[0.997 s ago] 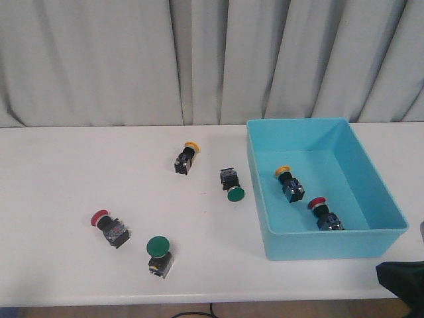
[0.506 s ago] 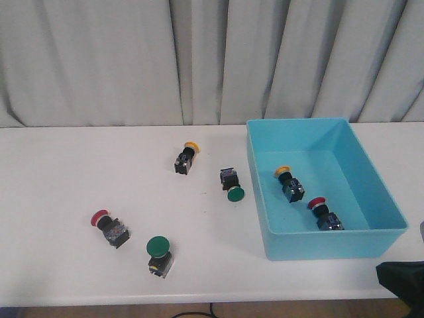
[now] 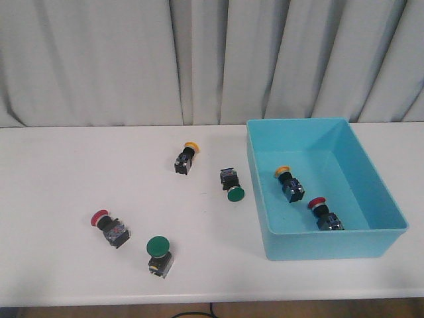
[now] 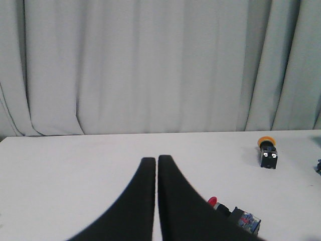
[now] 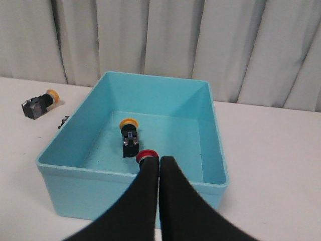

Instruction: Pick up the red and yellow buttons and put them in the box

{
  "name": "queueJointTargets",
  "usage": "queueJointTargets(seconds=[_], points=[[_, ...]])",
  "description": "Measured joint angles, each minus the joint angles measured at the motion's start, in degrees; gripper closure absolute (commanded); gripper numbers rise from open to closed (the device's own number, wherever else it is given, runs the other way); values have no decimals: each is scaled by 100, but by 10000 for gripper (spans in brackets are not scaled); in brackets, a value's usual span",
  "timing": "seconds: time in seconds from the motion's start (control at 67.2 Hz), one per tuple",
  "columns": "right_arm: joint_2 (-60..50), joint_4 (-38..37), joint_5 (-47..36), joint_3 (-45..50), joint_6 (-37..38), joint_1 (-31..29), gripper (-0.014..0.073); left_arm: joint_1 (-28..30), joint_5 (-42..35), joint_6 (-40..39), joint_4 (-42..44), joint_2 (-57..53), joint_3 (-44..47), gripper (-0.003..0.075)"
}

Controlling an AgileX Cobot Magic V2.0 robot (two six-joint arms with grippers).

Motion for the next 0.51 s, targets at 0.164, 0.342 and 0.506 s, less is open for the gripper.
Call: queueJointTargets(seconds=[0.164, 0.342, 0.506], points=[[-641, 63, -441, 578, -25, -15, 601, 0, 0, 0, 0, 0, 0, 728], [-682, 75, -479, 590, -109, -31, 601, 0, 0, 0, 0, -5, 0, 728], [-682, 75, -484, 590, -135, -37, 601, 0, 0, 0, 0, -5, 0, 728]])
